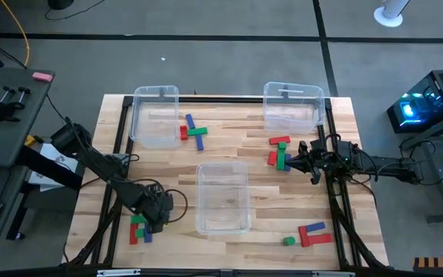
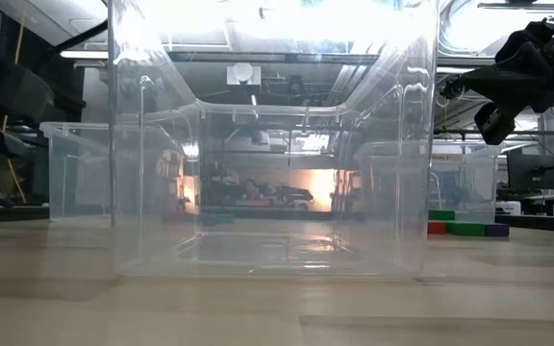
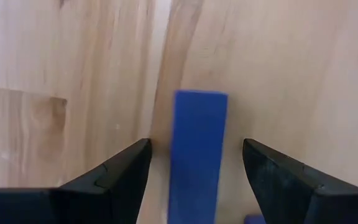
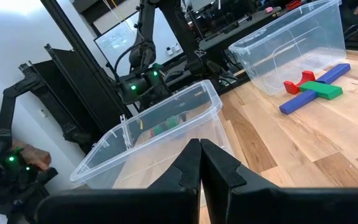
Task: Sort blocks
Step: Put the blue block into the top left transparent bin
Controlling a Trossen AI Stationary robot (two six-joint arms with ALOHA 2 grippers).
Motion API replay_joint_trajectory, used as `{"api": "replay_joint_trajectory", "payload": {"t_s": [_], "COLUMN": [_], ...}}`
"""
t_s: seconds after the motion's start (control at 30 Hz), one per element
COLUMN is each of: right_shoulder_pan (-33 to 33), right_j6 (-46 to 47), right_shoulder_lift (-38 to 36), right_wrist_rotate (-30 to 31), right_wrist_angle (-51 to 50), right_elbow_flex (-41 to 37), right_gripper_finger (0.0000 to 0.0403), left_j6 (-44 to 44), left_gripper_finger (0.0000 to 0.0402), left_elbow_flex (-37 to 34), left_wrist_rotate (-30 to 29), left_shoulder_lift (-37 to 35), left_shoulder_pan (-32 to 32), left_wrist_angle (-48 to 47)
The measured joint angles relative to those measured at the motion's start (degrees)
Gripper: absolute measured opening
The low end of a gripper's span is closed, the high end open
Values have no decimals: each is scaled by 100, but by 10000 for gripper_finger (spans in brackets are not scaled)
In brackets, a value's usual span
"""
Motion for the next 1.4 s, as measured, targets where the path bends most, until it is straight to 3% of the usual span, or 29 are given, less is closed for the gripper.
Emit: {"api": "replay_joint_trajectory", "payload": {"t_s": [0.17,0.23,0.33,0.37,0.5,0.6,0.67,0.73,0.83,0.9,1.03,1.13,1.23,1.4], "right_shoulder_pan": [0,0,0,0,0,0,0,0,0,0,0,0,0,0], "right_j6": [0,0,0,1,2,1,0,0,1,0,0,0,0,0], "right_shoulder_lift": [0,0,0,0,0,0,0,7,4,7,6,6,7,7], "right_wrist_rotate": [1,2,1,1,2,1,1,2,1,1,2,1,2,2], "right_wrist_angle": [0,-2,-1,0,0,0,0,0,0,0,0,0,0,0], "right_elbow_flex": [1,-1,1,1,-1,1,1,1,1,-1,1,0,1,-1], "right_gripper_finger": [1,1,1,1,1,1,1,1,1,1,1,1,1,1], "left_j6": [174,145,13,-66,-122,208,381,403,890,1499,2978,3600,3984,4065], "left_gripper_finger": [218,170,60,44,45,45,45,45,45,45,45,49,76,148], "left_elbow_flex": [-202,-208,-184,-146,146,784,1256,1778,2201,2247,2148,2118,2118,2118], "left_wrist_rotate": [-77,-86,-82,-47,-45,-424,-1091,-2233,-3184,-3130,-2346,-1693,-987,-1116], "left_shoulder_lift": [5,5,-29,-62,-476,-1229,-1757,-2278,-2830,-3035,-2980,-2738,-2419,-1981], "left_shoulder_pan": [19,56,142,195,498,807,1101,1485,2594,3651,5781,6828,7336,7491], "left_wrist_angle": [-32,-113,-205,-257,-928,-1597,-2290,-2578,-3183,-3123,-2944,-2528,-2253,-2196]}}
